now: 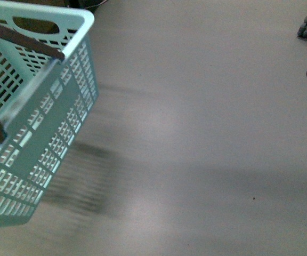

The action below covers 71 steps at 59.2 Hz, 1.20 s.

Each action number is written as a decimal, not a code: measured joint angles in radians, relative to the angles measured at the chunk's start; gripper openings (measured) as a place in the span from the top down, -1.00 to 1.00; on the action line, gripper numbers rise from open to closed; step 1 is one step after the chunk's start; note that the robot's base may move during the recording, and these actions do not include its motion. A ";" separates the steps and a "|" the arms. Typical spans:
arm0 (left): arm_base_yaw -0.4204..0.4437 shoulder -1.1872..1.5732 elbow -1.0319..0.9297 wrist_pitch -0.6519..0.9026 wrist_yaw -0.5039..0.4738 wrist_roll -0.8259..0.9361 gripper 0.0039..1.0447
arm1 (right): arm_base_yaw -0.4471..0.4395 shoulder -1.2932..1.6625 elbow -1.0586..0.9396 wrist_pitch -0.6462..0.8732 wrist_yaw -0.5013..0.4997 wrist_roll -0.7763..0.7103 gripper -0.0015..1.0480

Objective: Pick lemon and mango into basket

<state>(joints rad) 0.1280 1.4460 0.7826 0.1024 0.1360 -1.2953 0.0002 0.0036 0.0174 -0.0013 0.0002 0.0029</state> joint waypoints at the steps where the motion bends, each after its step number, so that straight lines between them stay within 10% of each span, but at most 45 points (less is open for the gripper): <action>1: 0.004 -0.017 -0.003 -0.006 0.005 -0.001 0.87 | 0.000 0.000 0.000 0.000 0.000 0.000 -0.83; 15: 0.027 -0.269 -0.089 -0.066 0.027 -0.055 0.87 | 0.000 0.000 0.000 0.000 0.000 0.000 -0.83; 38: -0.294 -0.632 0.019 -0.382 -0.183 -0.172 0.88 | 0.000 0.000 0.000 0.000 0.000 0.000 -0.83; 71: -0.309 -0.687 0.070 -0.452 -0.226 -0.152 0.88 | 0.000 0.000 0.000 0.000 0.000 0.000 -0.83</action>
<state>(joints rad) -0.1806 0.7593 0.8524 -0.3492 -0.0898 -1.4471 0.0002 0.0036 0.0174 -0.0013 0.0002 0.0029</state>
